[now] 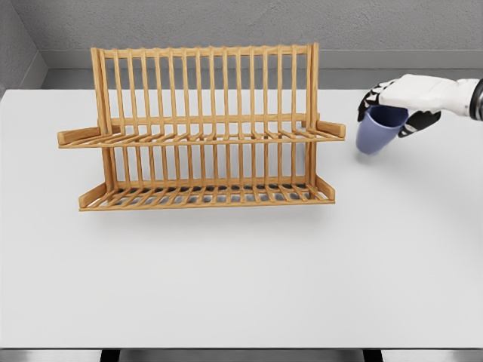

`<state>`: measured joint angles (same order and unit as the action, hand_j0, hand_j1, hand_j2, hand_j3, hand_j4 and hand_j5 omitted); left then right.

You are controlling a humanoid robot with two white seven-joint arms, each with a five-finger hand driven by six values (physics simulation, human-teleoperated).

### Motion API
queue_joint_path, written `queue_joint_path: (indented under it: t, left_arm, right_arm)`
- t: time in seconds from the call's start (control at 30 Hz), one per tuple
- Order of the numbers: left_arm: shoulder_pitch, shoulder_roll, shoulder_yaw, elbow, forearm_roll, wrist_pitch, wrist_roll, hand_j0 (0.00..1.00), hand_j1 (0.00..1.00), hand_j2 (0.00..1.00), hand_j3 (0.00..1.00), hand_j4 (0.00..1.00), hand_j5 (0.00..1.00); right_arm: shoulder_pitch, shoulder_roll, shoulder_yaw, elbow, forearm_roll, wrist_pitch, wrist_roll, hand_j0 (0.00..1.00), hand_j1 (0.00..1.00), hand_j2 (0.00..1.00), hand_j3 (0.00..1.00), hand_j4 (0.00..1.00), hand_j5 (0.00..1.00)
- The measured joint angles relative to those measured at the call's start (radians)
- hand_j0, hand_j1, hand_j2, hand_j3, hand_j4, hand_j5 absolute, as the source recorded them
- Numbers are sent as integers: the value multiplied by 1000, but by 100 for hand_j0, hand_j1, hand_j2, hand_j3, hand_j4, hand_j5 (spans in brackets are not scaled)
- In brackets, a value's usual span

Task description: Right arm put cup on second shelf

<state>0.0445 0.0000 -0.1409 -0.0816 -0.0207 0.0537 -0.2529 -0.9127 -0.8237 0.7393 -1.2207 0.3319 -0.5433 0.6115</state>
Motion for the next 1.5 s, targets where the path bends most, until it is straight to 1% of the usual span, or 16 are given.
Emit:
queue_joint_path:
  t: [0.1,0.33,0.5,0.9,1.07,1.13,1.23,1.5]
  left_arm:
    - [0,0,0,0,0,0,0,100,100,100,100,100,100]
    - [0,0,0,0,0,0,0,100,100,100,100,100,100]
    - [0,0,0,0,0,0,0,100,100,100,100,100,100]
    - [0,0,0,0,0,0,0,100,100,100,100,100,100]
    - [0,0,0,0,0,0,0,100,100,100,100,100,100]
    - [0,0,0,0,0,0,0,100,100,100,100,100,100]
    - [0,0,0,0,0,0,0,100,100,100,100,100,100]
    - [0,0,0,0,0,0,0,100,100,100,100,100,100]
  right_arm:
    - [2,-10,-39,-19,-1,-1,0,63,63,63,63,63,63]
    - [11,-35,-119,-33,0,-11,0,64,64,64,64,64,64]
    - [12,-55,-158,-79,2,-15,-1,64,64,64,64,64,64]
    - [21,-80,-198,-207,-2,-21,0,64,64,64,64,64,64]
    - [31,-91,-215,-237,-1,-52,0,64,64,64,64,64,64]
    - [43,-94,-221,-267,-1,-61,-1,64,64,64,64,64,64]
    - [43,-94,-225,-320,-2,-68,-1,64,64,64,64,64,64]
    - [44,-93,-226,-424,-3,-71,-1,64,64,64,64,64,64]
